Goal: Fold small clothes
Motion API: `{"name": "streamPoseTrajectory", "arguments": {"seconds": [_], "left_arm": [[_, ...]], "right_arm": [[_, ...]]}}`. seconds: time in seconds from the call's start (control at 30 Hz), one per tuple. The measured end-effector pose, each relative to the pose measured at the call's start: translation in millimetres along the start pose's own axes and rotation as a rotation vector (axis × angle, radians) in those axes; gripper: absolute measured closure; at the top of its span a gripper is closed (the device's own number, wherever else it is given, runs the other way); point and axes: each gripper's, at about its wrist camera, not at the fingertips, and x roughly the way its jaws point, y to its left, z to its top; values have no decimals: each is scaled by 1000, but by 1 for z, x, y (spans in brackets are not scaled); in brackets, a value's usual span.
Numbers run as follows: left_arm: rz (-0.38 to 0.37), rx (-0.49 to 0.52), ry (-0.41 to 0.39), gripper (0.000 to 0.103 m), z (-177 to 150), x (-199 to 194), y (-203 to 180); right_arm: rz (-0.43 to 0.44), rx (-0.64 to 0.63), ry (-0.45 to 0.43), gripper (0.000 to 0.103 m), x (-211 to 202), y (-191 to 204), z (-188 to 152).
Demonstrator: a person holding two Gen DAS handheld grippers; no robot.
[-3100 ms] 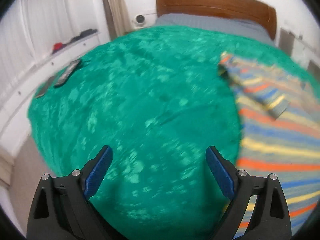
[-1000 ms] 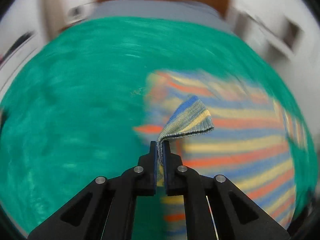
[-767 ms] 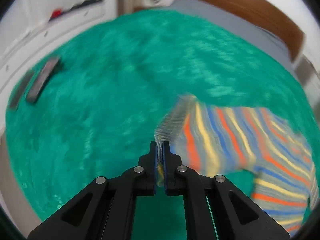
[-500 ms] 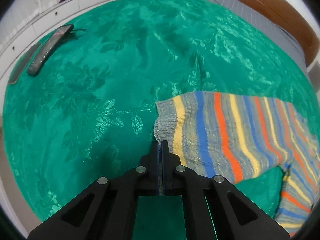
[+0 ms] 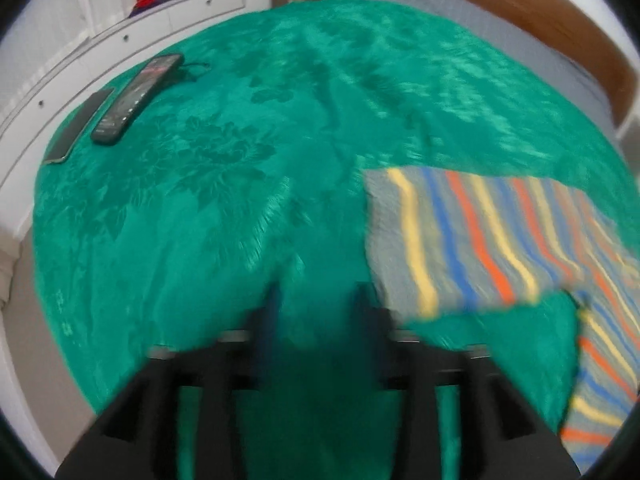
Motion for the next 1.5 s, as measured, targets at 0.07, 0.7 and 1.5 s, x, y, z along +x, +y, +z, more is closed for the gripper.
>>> {"name": "streamPoseTrajectory", "arguments": {"seconds": [0.07,0.7,1.5], "left_arm": [[-53,37,-35,25,-18,-19,-11],[-202,305,-117,0,-109,-11,-61],[-188,320,-144,0,-114,-10,-64]], "right_arm": [[-12,-4,-25,35,-4,-1,7],[-101,-60,-56,17,48,-6,5],[-134,-123,-129,5,59,2,-6]]}}
